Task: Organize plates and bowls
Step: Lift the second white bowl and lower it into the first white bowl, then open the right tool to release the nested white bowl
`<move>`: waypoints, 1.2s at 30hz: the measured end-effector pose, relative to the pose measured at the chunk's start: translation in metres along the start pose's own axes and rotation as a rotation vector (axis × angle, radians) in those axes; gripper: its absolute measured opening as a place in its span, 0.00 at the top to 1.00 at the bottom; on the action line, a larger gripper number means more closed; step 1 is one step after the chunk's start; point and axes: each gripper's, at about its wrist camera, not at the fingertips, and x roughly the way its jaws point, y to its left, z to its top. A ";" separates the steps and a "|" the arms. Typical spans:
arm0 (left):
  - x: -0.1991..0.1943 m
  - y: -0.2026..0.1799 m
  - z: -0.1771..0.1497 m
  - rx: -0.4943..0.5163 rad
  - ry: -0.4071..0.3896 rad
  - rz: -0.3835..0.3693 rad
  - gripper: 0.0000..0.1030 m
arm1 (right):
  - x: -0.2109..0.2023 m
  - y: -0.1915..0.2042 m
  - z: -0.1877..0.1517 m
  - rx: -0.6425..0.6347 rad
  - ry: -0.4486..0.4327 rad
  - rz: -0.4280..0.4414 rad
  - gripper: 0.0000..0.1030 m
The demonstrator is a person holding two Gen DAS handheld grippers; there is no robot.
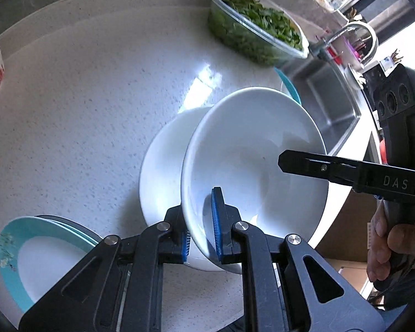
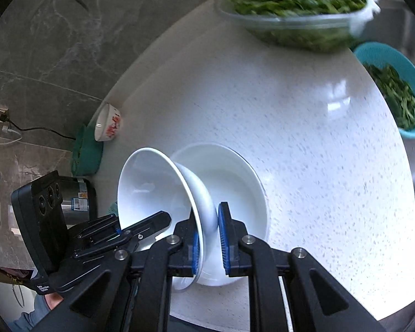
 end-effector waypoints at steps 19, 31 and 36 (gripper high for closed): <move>0.055 0.006 0.009 -0.016 0.026 0.095 0.86 | 0.046 -0.003 -0.007 -0.014 0.070 -0.065 0.86; 0.043 0.013 0.007 -0.035 -0.007 0.078 0.79 | 0.053 0.004 -0.005 -0.055 0.066 -0.102 0.88; 0.040 0.013 0.004 -0.039 -0.016 0.063 0.74 | 0.053 0.005 -0.008 -0.071 0.063 -0.121 0.90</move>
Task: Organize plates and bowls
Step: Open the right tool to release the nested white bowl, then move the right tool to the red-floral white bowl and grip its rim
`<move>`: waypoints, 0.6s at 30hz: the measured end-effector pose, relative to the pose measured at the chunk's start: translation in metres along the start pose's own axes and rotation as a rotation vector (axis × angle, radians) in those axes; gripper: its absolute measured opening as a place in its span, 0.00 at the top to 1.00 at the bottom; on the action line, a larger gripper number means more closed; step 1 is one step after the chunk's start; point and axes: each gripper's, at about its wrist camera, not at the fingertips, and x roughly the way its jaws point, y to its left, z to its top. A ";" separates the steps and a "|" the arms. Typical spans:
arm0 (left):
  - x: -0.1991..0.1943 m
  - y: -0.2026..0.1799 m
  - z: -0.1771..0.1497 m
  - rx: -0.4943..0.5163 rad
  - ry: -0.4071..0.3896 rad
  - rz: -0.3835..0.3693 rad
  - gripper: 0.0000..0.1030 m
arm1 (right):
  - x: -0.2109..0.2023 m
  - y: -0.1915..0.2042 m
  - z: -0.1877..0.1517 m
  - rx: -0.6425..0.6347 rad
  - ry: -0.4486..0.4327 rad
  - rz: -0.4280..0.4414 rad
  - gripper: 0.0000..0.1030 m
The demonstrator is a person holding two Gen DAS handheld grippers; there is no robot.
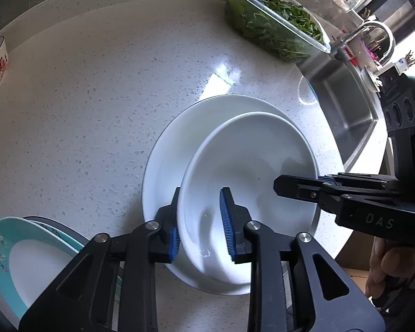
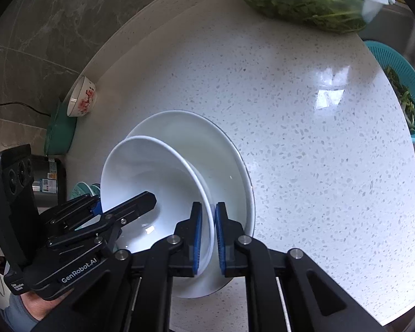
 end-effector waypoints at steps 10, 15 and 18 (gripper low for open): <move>-0.016 -0.012 -0.001 0.029 -0.052 -0.052 0.32 | -0.003 0.005 -0.003 -0.012 -0.021 -0.024 0.87; -0.024 -0.005 0.001 -0.005 -0.066 -0.058 0.29 | -0.008 0.002 -0.002 -0.017 -0.031 -0.021 0.86; -0.033 -0.005 0.002 -0.011 -0.083 -0.056 0.29 | -0.011 0.001 -0.002 -0.016 -0.037 -0.014 0.84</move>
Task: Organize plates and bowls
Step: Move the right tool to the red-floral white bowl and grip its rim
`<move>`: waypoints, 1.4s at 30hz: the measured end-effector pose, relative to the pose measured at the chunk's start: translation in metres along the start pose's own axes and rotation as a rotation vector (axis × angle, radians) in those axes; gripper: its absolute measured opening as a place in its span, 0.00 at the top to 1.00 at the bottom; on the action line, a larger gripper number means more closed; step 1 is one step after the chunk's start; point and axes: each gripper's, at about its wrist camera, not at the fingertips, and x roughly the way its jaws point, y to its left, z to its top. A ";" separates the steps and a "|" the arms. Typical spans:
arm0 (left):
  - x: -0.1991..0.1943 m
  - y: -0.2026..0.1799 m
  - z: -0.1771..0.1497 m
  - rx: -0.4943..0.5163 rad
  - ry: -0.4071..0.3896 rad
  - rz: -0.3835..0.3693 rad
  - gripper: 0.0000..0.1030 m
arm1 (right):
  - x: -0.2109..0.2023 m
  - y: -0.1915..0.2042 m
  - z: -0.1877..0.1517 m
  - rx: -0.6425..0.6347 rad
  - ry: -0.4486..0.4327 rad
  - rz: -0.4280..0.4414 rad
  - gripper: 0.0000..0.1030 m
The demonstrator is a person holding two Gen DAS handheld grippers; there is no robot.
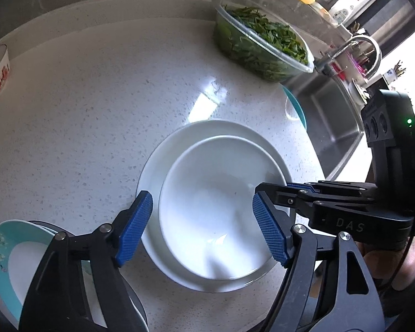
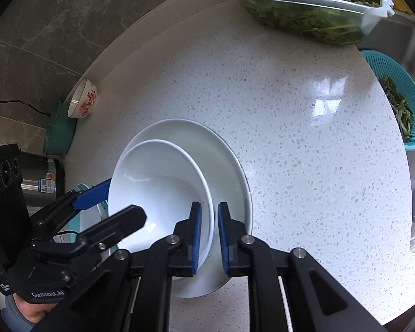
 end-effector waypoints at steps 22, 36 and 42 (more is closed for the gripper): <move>-0.195 0.137 0.015 -0.256 -0.444 0.092 0.13 | -0.096 0.034 0.095 -0.127 -0.159 0.286 0.22; -0.157 0.332 0.074 -0.340 -0.293 0.214 0.21 | 0.025 0.224 0.188 -0.241 -0.065 0.260 0.30; -0.126 0.373 0.084 -0.396 -0.261 0.144 0.47 | 0.089 0.252 0.208 -0.263 -0.016 0.172 0.35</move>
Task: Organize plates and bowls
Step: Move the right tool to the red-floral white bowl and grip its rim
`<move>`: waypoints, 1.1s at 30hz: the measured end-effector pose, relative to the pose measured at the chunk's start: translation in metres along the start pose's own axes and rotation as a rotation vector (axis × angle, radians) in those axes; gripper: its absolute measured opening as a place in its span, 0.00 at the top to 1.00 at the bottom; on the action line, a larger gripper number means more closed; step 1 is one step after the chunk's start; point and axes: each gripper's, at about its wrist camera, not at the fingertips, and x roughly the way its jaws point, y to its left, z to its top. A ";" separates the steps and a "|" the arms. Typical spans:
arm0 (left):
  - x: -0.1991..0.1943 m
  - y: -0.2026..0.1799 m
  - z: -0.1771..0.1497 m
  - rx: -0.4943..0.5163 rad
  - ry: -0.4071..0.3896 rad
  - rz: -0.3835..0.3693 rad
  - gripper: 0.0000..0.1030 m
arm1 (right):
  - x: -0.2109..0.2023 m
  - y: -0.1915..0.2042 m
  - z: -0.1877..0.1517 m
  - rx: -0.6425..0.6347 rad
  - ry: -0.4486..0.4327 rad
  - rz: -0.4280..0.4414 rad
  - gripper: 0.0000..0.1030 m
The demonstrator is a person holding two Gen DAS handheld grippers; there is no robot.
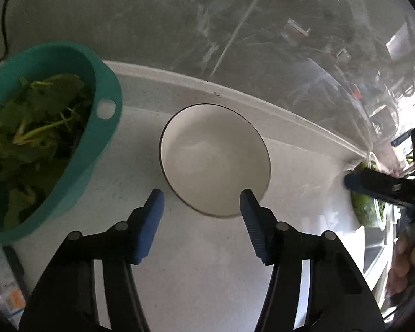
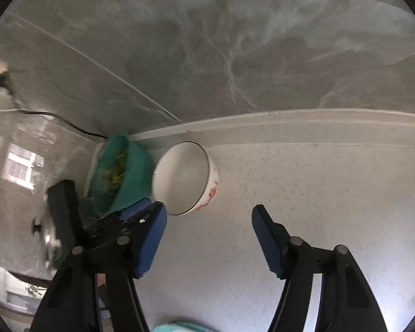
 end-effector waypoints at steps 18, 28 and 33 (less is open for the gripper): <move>0.043 0.041 0.023 -0.105 0.049 0.002 0.72 | 0.099 -0.009 0.030 0.042 0.122 0.001 0.41; 0.060 0.049 0.026 -0.122 0.063 -0.002 0.80 | 0.112 -0.025 0.033 0.091 0.139 0.008 0.50; 0.063 0.051 0.030 -0.133 0.065 -0.021 0.84 | 0.116 -0.027 0.031 0.097 0.157 0.025 0.60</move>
